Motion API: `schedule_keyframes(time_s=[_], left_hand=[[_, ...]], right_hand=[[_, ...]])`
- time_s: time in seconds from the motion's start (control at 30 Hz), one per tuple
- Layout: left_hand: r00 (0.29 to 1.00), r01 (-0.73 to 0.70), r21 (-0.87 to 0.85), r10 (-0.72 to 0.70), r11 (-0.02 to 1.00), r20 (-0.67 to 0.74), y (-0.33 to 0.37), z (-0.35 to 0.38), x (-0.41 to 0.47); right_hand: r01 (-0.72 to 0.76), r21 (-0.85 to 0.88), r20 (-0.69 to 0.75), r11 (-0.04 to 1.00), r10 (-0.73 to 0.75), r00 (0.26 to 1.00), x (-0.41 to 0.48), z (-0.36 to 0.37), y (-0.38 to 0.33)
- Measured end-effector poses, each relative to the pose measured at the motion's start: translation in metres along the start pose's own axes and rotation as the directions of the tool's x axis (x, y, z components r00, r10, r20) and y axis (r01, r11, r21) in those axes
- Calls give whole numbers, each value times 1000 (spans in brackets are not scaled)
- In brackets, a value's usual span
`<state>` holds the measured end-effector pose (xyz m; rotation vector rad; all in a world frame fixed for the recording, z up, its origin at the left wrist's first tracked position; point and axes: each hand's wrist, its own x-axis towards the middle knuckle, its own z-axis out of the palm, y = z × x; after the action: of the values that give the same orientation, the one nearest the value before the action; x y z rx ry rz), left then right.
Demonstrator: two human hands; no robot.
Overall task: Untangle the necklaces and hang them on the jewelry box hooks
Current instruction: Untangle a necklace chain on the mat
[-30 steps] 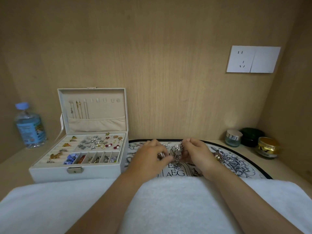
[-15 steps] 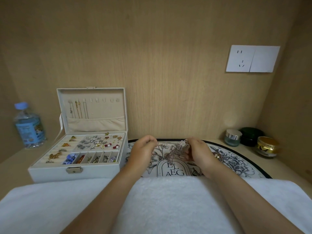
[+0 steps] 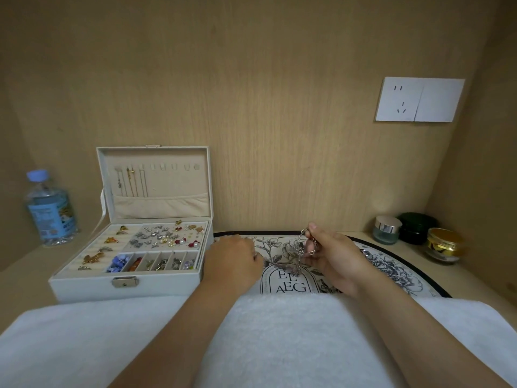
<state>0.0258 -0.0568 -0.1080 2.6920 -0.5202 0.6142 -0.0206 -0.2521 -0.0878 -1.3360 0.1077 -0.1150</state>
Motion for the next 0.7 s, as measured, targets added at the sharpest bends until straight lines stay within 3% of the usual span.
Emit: schedule_keyframes(time_s=[0.07,0.13,0.2,0.27,0.4,0.57,0.7], left_hand=[[998,-47,-73,50,996,28,3,1,-2],[993,-95,-334,113,938,34,11,1,-6],[989,12,-664,88,748,117,25,-3,-11],[978,132,-811,56,570,199,35,-3,-12],[974,211,-868,-27,450,223,36,-9,-11],[911,413,-897,-82,160,405,35,-17,-5],[877,481,-865,-79,141,475,38,-14,-3]], right_hand=[[26,-131,34,991,-21,999,-2,3,-1],[54,-207,63,977,-42,997,-2,5,-1],[100,-257,92,961,-79,993,-4,7,-2],[146,-287,121,947,-115,986,-5,9,-2],[166,-295,177,941,-117,977,-9,7,-6],[153,-414,261,897,-44,964,-14,11,-6],[113,-497,169,860,-32,985,-11,14,-4]])
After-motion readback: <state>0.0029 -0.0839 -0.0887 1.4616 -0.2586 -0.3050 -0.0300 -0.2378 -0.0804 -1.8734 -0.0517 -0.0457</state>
